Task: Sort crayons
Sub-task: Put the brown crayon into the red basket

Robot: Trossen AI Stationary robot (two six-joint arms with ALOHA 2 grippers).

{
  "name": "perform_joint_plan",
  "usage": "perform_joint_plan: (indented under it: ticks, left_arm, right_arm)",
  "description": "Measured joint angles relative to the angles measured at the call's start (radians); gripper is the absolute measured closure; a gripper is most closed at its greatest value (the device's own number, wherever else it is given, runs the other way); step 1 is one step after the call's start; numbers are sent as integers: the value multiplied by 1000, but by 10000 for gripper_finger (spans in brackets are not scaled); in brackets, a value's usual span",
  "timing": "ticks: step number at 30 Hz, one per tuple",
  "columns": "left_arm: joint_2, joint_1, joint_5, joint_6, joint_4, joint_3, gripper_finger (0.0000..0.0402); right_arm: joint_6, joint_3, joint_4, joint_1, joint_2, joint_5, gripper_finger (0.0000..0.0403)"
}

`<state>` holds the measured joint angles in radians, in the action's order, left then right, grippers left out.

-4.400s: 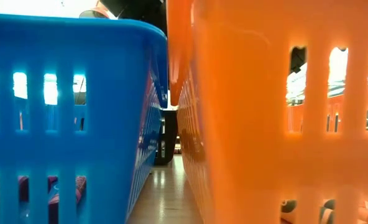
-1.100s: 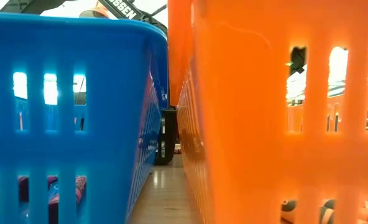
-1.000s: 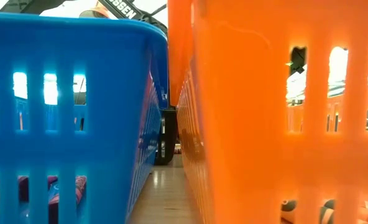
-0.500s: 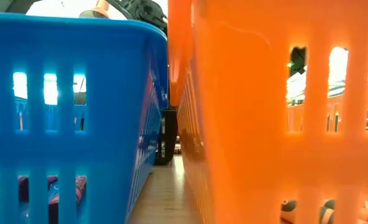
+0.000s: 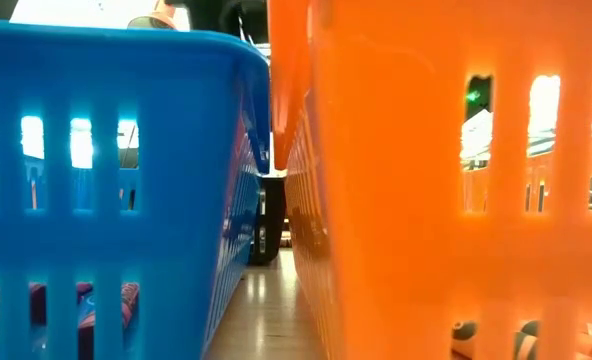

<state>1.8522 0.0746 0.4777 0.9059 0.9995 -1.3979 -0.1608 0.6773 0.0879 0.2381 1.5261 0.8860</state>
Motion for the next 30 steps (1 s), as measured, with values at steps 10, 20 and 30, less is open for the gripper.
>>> perform_joint_plan:
  ticks: [10,20,30]
  left_arm:
    - [-96,157,0,210,-129,-1,374]
    - [-63,283,-4,333,-426,-2,348]
    - [89,276,23,314,-642,-1,355]
  right_arm:
    - [0,0,-8,-2,0,58,369]
    - [0,0,-6,-3,0,63,369]
    - [2,1,-6,-2,0,52,369]
